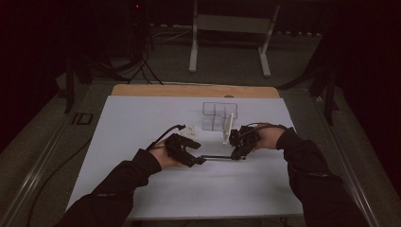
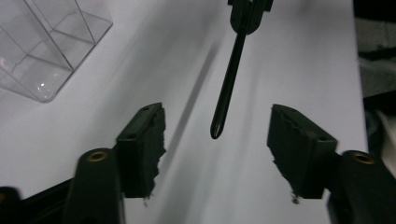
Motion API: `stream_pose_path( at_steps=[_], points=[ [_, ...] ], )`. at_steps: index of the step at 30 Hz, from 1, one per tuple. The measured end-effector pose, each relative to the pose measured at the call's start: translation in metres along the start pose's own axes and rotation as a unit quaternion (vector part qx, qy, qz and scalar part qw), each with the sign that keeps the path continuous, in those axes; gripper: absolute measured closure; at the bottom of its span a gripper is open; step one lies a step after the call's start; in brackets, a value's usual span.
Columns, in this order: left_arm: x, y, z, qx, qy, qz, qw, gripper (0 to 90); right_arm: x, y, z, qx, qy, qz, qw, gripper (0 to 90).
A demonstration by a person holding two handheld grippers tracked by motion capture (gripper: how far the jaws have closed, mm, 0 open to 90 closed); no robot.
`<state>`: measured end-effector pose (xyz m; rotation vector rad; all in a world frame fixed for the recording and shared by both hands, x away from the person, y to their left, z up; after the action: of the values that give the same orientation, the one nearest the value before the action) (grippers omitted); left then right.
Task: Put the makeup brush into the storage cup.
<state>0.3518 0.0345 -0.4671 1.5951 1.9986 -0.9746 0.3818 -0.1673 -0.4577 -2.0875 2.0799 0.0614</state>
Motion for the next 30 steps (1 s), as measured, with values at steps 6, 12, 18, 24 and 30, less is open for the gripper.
stream_pose_path(
  at_steps=[6,12,18,24,30],
  points=[
    [-0.003,0.003,0.01,0.004,0.02,0.01,0.9997,50.2,-0.003,0.001,0.0,-0.001,-0.003,-0.003,1.0,84.1],
    [-0.006,0.004,0.019,0.008,0.025,0.011,0.9996,58.3,-0.005,0.001,0.0,-0.001,0.0,-0.006,1.0,84.1],
    [-0.008,0.002,0.026,0.01,0.049,0.029,0.9984,66.2,-0.006,0.001,0.001,-0.002,0.001,-0.006,1.0,84.1],
    [-0.007,0.002,0.031,0.006,0.076,0.041,0.9962,73.4,-0.008,0.002,0.003,-0.004,0.007,-0.006,0.9999,84.1],
    [-0.008,0.002,0.033,0.009,0.092,0.043,0.9948,81.2,-0.01,0.003,0.004,-0.004,0.01,-0.014,0.9998,84.1]
  ],
)
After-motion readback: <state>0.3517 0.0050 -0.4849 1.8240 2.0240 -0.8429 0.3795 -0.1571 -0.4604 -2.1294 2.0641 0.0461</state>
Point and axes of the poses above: each handheld gripper's, and its own axes: z roughly forward along the jaws, x roughly out of its underside, y roughly to its left, the point moved 3 cm from there along z, roughly forward along the jaws, and after that the axes turned 14 degrees about x, right-handed, at the moved point
